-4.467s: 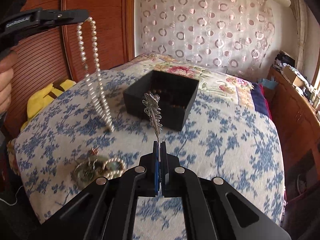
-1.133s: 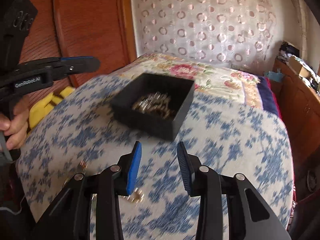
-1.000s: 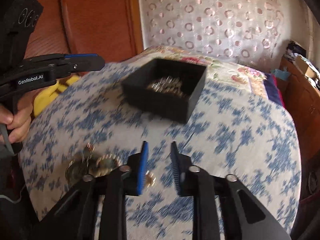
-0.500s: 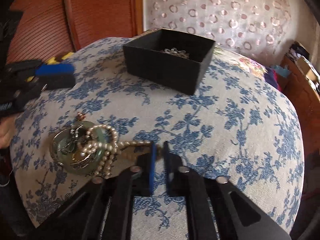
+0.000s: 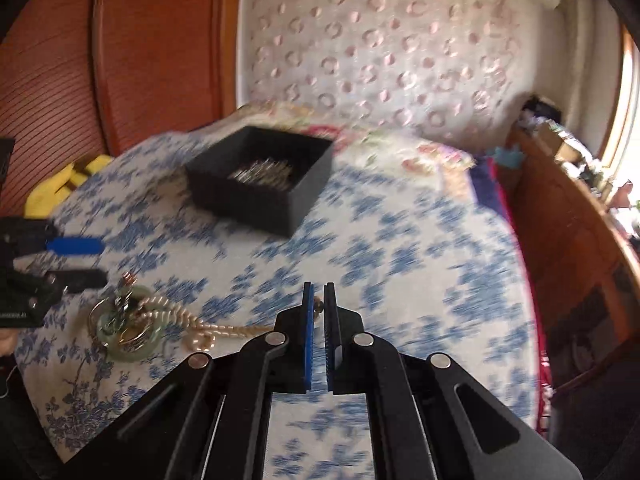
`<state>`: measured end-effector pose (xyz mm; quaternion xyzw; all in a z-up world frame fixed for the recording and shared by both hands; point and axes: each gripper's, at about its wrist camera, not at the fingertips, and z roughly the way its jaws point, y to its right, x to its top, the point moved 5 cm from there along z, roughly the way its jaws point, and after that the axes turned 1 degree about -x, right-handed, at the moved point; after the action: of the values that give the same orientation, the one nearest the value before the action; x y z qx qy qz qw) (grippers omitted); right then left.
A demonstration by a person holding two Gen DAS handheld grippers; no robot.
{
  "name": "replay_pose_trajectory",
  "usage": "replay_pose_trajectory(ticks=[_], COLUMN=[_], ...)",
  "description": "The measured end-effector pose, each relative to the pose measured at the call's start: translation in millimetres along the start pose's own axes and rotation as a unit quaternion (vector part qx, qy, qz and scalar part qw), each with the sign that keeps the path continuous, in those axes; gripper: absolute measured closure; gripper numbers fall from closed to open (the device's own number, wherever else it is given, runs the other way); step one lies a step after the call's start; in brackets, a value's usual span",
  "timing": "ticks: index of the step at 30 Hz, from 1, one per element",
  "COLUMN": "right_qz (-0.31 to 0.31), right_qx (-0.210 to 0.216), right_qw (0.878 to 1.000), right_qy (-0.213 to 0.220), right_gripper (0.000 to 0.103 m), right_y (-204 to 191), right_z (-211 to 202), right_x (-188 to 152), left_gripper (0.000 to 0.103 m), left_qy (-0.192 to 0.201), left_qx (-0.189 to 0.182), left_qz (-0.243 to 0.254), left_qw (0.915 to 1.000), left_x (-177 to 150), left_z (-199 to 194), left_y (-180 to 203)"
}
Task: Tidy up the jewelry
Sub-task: 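Move both tools back to the remaining pearls and jade pendant and close on them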
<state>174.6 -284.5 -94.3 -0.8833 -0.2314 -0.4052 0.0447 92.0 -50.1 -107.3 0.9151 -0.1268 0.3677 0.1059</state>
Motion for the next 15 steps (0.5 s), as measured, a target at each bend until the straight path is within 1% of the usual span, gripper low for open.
replay_pose_trajectory(ticks=[5,7,8,9,12,15], right_qz=[0.015,0.028,0.031,0.035,0.039,0.037], right_qx=[-0.049,-0.065,-0.067,-0.071,-0.073,-0.062], right_qw=[0.999,0.997,0.997,0.997,0.996,0.997], right_qy=[0.014,0.017,0.018,0.019,0.018,0.006], right_gripper=[0.098,0.098,0.098,0.098,0.098,0.098], right_y=[32.6,47.0,50.5,55.4,59.9,55.9], right_z=[-11.2,-15.2,-16.2,-17.8,-19.4,-14.3], right_x=[3.5,1.3,0.8,-0.2,-4.1,-10.8], left_gripper=[0.062,0.060,0.057,0.056,0.056,0.056], left_qy=[0.000,0.001,0.001,0.003,0.001,-0.002], left_qx=[-0.001,-0.003,-0.004,-0.007,-0.013,-0.015], left_qz=[-0.001,-0.001,0.001,0.003,0.008,0.012], left_qw=[1.0000,1.0000,1.0000,1.0000,0.9999,0.9998], left_x=[-2.7,-2.9,-3.2,-3.6,-5.8,-7.9], left_z=[-4.2,-5.9,-6.8,-7.8,-7.7,-6.0], left_y=[0.5,2.7,4.7,7.4,14.0,18.5])
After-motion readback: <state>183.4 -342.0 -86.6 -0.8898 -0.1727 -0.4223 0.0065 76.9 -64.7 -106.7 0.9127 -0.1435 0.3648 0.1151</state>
